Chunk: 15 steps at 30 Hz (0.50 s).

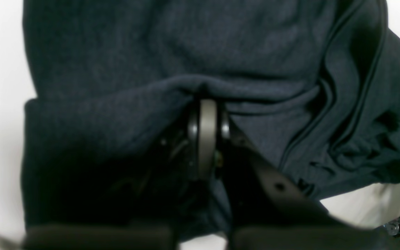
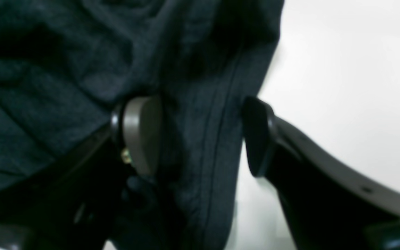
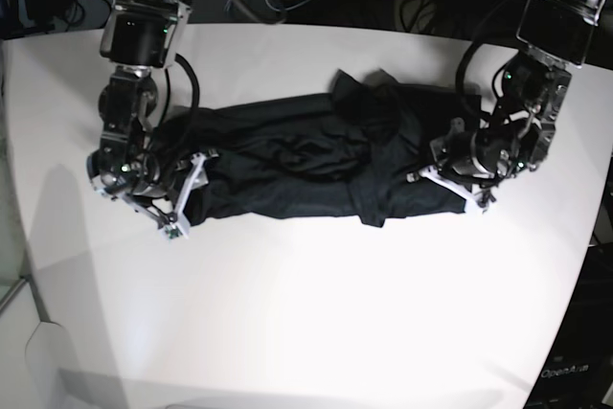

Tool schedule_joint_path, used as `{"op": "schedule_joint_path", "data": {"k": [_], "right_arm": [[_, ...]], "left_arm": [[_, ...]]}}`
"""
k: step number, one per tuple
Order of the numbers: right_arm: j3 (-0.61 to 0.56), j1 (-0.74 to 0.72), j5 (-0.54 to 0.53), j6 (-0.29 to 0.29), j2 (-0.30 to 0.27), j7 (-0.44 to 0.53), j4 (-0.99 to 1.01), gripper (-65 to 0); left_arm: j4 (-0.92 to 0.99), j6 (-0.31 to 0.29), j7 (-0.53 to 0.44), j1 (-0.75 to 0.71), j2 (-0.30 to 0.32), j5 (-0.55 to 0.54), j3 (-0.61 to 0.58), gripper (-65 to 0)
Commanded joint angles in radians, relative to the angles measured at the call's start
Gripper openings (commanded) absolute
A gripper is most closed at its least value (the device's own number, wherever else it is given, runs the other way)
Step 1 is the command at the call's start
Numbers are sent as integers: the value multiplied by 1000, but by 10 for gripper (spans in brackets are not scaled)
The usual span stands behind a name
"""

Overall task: Fold the T-shirt properly
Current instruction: 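Open the right gripper and regrasp the shirt end beside it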

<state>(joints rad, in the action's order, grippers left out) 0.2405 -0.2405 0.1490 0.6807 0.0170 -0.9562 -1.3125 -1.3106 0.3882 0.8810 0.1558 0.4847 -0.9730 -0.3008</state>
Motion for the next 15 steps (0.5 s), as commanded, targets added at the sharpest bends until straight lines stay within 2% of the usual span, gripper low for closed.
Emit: {"op": "schedule_joint_path", "data": {"k": [1,5,15], "right_arm": [[3,-7,14,12,-1,-31,-2,-283],[3,-1,16,10,-1,-31,-6,-323],[86,-1,19,6,-32,-33,-97,-324]], "left_arm": [[29,48,30,-20,9,67,-8,-650],[29,48,30,-19,9,67,-8,-650],[29,48,30,-19,9,67,-8,-650]]}}
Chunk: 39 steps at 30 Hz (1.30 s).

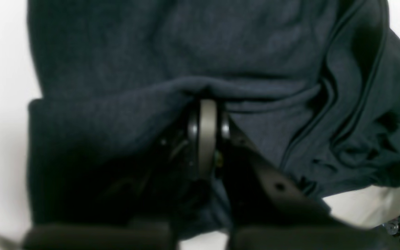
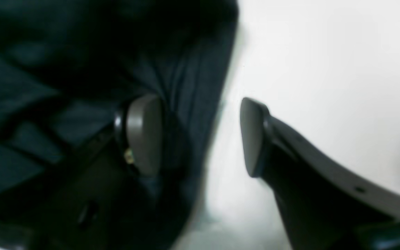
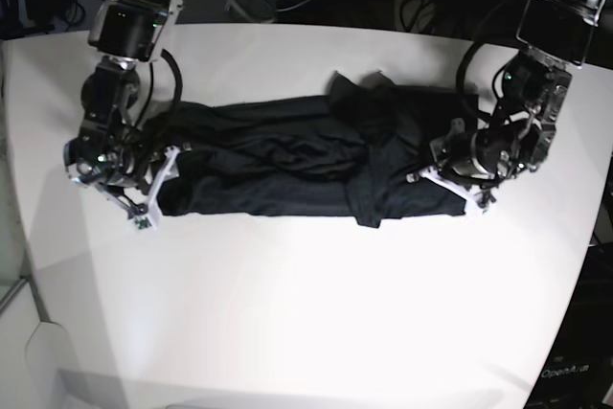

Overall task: Fold the T-shirt properly
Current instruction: 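Open the right gripper and regrasp the shirt end beside it, then lower the right gripper onto the strip end and close on it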

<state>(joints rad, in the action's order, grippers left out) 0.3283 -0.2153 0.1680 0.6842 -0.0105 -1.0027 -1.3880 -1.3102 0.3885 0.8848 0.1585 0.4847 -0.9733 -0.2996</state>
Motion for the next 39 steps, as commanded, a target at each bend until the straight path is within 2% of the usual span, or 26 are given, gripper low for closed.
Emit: {"op": "schedule_joint_path", "data": {"k": [1,4,9,11,15,17,25,33,39], "right_arm": [[-4,-26,0,2,-12,12,-18,-322],[1,-25,0,2,-15,8,11,-302],[-4,0,-5,7,-7,8,37,-309],[-5,3,-5,12,10,8,39,-345],[-4,-3,-5,14,16,-25,39,-490],[-1,-8,-5,14,17,-49,35,-542],[1,-49,-3,14,-4,-124,-32,-624],[-45,-37,-2,14,14,-255,-239,-631],[-123,7,-2,14,45,-301,-376,-631]], "left_arm": [[28,48,26,-20,9,67,-10,-650],[28,48,26,-20,9,67,-10,-650],[28,48,26,-20,-2,67,-10,-650],[28,48,26,-20,-4,81,-10,-650],[28,48,26,-20,-5,104,-8,-650],[28,48,26,-20,-7,103,-8,-650],[28,48,26,-23,-7,101,-8,-650],[27,48,29,-23,-27,109,-10,-650],[27,48,27,-23,-33,109,-11,-650]]}}
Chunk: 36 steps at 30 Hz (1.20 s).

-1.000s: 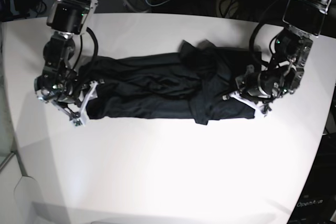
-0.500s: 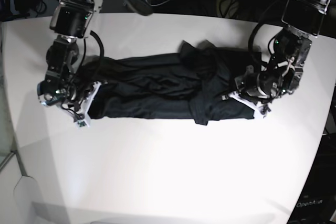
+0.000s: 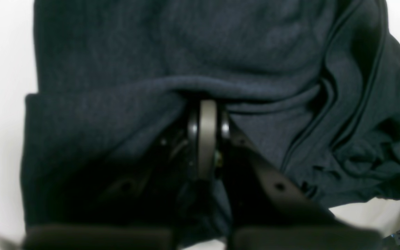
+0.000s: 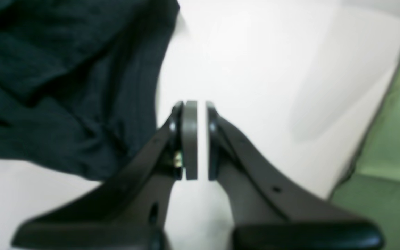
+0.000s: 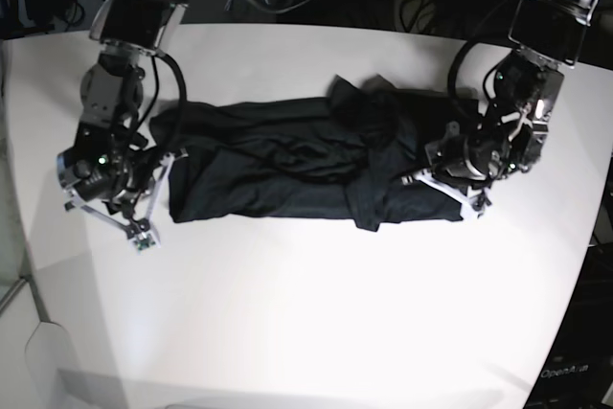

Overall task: Fold the T-shirt properly
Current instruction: 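Lower the right gripper onto the strip end and close on it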

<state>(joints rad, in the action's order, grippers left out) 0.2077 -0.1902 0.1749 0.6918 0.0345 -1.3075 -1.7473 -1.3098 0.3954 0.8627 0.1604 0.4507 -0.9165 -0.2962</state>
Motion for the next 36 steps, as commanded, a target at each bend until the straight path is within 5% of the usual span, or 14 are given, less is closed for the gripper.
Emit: {"op": "schedule_joint_path", "data": {"k": [1,7,14,31,36], "right_arm": [[-9,-18,-8,6,2,-5,-27,-631],[-3,-25,-7,6,-5,15,57,-596],[94,-33,-7,6,-3,111,128,-393],[101,-39,-11,6,0,159,203,-373],[103,-32,-11,6,2,184,192,-257]], "left_arm": [[26,41,49,-25,1,52,-14,-650],[26,41,49,-26,7,53,-14,-650],[26,40,49,-28,4,53,-14,-650],[26,40,49,-25,1,53,-14,-650],[26,40,49,-23,1,53,-14,-650]]}}
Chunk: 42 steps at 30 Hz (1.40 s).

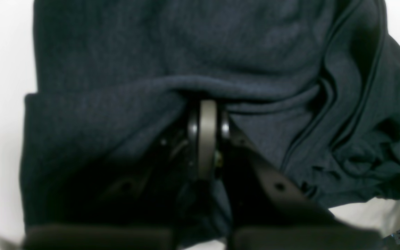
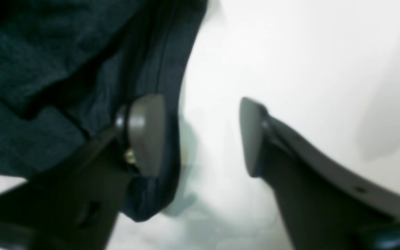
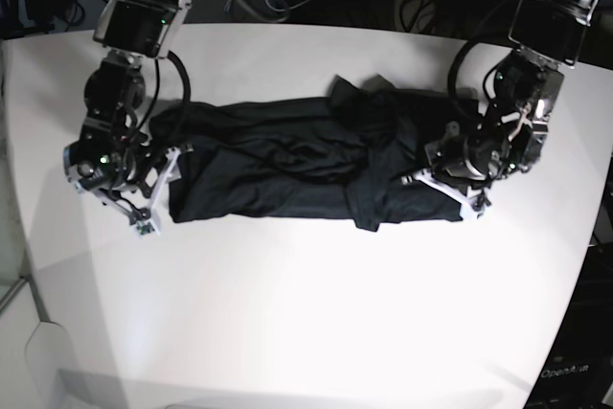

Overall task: Fold the T-shirt properly
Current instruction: 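Lower the right gripper onto the strip end and close on it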

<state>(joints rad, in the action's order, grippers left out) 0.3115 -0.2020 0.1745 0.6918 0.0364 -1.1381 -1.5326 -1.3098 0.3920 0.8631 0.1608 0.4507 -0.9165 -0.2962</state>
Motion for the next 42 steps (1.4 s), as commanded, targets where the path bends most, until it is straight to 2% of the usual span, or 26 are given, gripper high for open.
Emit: {"op": "schedule_joint_path", "data": {"k": [1,19,27,33,37,40,42], "right_arm": [[-1,-20,-10,6,0,23,-29,-245],[2,-18,-11,6,20,50,-24,-240],[5,-18,-11,6,29,105,82,-240],[7,-27,-11,6,33,105,155,-246],[7,-32,-11,6,32,123,191,-293],[7,-32,-11,6,33,115,192,-349],[7,-34,-11,6,33,114,192,-409]], "left_arm": [[26,43,49,-23,1,53,-14,-650],[26,43,49,-27,1,53,-14,-650],[26,43,49,-27,1,53,-14,-650],[26,43,49,-28,1,53,-13,-650],[26,43,49,-28,1,53,-11,-650],[26,43,49,-28,1,53,-11,-650],[26,43,49,-28,1,53,-11,-650]]}}
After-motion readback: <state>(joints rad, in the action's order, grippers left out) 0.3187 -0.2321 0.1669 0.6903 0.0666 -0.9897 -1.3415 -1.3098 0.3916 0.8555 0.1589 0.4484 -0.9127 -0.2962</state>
